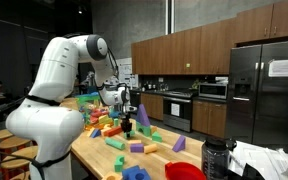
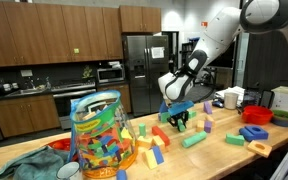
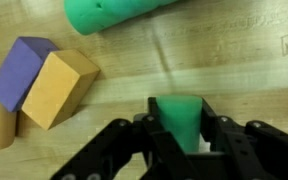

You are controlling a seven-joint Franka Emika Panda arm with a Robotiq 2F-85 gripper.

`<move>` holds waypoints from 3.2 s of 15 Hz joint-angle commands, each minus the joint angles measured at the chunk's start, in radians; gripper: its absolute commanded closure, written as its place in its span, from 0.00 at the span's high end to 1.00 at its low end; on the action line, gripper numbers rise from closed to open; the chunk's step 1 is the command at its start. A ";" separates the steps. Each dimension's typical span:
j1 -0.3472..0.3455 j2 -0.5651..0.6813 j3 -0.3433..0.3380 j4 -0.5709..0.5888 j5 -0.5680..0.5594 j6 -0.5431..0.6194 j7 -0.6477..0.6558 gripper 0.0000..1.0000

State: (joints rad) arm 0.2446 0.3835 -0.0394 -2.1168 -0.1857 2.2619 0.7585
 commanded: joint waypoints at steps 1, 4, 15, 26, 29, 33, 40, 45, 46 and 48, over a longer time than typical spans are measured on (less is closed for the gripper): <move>0.001 0.029 0.010 0.050 -0.011 -0.052 0.013 0.15; 0.005 0.040 0.010 0.069 -0.015 -0.068 0.018 0.15; 0.012 0.050 0.006 0.076 -0.020 -0.050 0.045 0.15; 0.015 0.051 0.001 0.060 -0.025 0.044 0.096 0.15; 0.016 0.056 -0.001 0.057 -0.024 0.077 0.107 0.15; 0.016 0.056 -0.003 0.050 -0.019 0.105 0.121 0.15; 0.015 0.053 -0.002 0.041 -0.011 0.110 0.155 0.89; 0.008 0.048 0.008 0.029 0.002 0.114 0.152 1.00; 0.007 0.047 0.010 0.029 0.001 0.099 0.141 1.00; 0.000 0.047 0.019 0.031 0.010 0.068 0.111 1.00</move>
State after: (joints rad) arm 0.2521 0.4446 -0.0296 -2.0726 -0.1882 2.3596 0.8997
